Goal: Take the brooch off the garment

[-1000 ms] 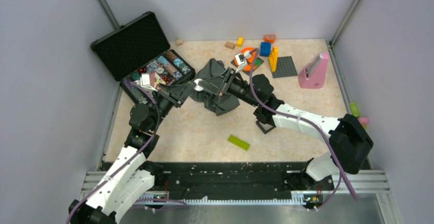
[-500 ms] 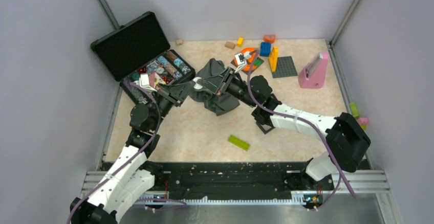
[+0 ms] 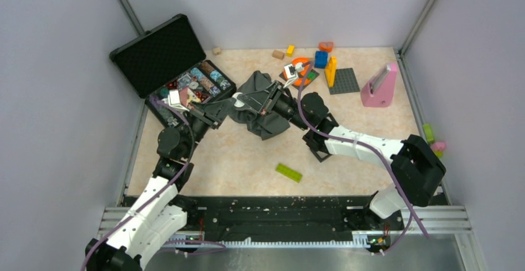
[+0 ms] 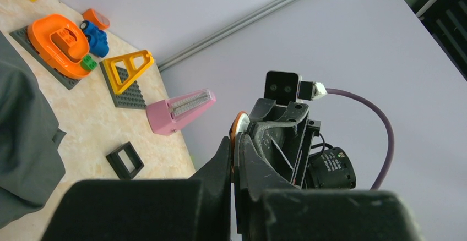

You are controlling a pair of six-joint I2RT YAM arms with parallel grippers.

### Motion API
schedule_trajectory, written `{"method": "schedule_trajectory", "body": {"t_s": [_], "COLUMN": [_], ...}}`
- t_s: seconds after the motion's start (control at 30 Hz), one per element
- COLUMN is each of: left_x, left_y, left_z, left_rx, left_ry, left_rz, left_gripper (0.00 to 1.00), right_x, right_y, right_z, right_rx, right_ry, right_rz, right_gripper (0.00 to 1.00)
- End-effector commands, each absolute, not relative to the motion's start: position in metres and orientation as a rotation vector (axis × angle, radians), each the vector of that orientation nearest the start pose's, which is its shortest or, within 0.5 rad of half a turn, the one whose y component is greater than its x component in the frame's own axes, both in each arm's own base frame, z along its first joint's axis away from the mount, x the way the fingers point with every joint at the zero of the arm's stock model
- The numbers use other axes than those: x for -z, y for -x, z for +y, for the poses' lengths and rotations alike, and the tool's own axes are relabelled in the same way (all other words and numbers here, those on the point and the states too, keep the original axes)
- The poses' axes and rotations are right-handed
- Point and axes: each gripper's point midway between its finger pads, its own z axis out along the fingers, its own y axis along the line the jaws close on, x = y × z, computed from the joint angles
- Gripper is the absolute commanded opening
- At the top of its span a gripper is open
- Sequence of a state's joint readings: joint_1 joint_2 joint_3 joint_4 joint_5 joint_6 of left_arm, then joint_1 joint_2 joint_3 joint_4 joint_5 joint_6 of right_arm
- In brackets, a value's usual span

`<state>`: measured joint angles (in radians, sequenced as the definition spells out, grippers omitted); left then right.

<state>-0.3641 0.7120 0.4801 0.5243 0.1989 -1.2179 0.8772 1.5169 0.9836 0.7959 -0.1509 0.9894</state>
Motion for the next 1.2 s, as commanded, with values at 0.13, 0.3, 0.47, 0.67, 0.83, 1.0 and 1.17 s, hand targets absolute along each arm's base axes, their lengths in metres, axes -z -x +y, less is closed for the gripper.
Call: {"method": "schedule_trajectory", "body": {"t_s": [0.13, 0.3, 0.47, 0.67, 0.83, 1.0, 1.17], "left_x": [-0.359, -0.358, -0.357, -0.364, -0.367, -0.366, -0.365], "left_y": [-0.229, -0.230, -0.232, -0.234, -0.234, -0.236, -0.237], "left_z": [-0.197, -0.196, -0.190, -0.188, -0.186, -0.185, -0.185], "left_rx": [1.617, 1.604, 1.553, 1.530, 1.495, 1.474, 1.464], "left_ry": [0.260, 0.260, 0.274, 0.265, 0.255, 0.255, 0.253], "left_rz": [1.360, 1.361, 1.346, 1.341, 1.342, 1.350, 1.353], "left_gripper": [0.00, 0.00, 0.00, 0.00, 0.00, 0.00, 0.00], "right_x": [-0.343, -0.345, -0.351, -0.346, -0.340, -0.340, -0.340], "right_y": [-0.267, -0.265, -0.261, -0.259, -0.257, -0.252, -0.247], "right_z": [0.421, 0.420, 0.414, 0.409, 0.404, 0.403, 0.406], "right_rx": [-1.617, -1.618, -1.607, -1.561, -1.510, -1.508, -1.540], "right_ry": [0.076, 0.087, 0.098, 0.118, 0.150, 0.178, 0.208], "right_rz": [1.488, 1.477, 1.461, 1.497, 1.520, 1.532, 1.537], "right_gripper": [0.11, 0.17, 0.15, 0.12, 0.11, 0.12, 0.12]}}
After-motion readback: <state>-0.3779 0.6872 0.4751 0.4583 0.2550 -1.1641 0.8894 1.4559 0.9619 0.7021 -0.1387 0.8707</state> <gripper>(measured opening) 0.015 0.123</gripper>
